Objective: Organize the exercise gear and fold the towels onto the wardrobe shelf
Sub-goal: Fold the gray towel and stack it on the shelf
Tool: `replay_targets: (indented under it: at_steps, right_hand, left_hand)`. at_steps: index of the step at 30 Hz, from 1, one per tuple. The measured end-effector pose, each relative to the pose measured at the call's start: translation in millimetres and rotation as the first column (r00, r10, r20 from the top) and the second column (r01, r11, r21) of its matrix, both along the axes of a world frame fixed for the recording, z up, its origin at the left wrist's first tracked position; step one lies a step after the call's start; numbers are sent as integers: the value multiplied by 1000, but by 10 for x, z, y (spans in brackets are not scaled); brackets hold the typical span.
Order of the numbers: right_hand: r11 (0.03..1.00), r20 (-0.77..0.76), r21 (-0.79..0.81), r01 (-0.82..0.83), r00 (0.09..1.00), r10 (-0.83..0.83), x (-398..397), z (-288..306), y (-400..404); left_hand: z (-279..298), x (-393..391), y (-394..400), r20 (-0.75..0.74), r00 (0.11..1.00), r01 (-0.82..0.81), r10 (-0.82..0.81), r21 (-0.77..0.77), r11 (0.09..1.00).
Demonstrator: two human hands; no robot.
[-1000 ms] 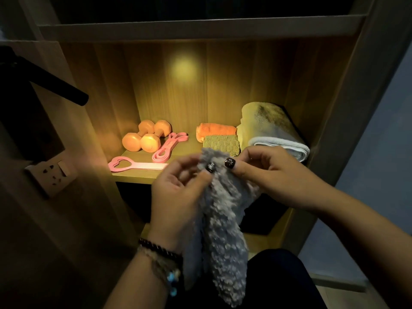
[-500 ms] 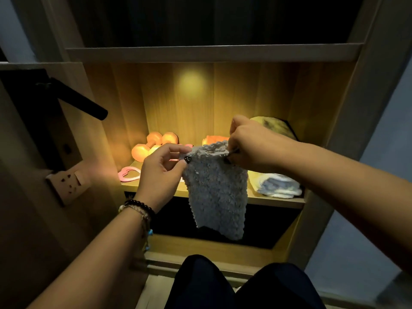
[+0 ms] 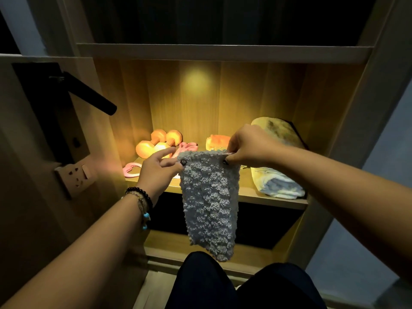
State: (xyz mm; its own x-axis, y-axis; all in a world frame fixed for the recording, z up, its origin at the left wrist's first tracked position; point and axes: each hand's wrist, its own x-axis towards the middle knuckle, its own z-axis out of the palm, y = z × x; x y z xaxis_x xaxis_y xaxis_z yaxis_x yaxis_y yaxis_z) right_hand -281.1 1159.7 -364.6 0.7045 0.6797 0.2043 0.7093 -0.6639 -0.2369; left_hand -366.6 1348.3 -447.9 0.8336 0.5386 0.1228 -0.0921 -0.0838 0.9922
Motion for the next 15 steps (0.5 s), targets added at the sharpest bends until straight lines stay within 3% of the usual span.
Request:
replay_targets:
  at_steps: [3, 7, 11, 15]
  right_hand:
    - [986, -8, 165, -9, 1000, 10, 65, -215, 57]
    - [886, -32, 464, -21, 999, 41, -24, -588, 42]
    - [822, -103, 569, 0, 992, 72, -263, -1039, -162]
    - [834, -235, 550, 31, 965, 119, -599, -1609, -422]
  left_hand:
    - [-38, -18, 57, -62, 998, 7, -10, -47, 999]
    - [-140, -181, 12, 7, 1000, 27, -26, -159, 987]
    - [-433, -503, -112, 8, 994, 105, -106, -256, 961]
    - [-919, -936, -271, -115, 977, 187, -182, 33, 982]
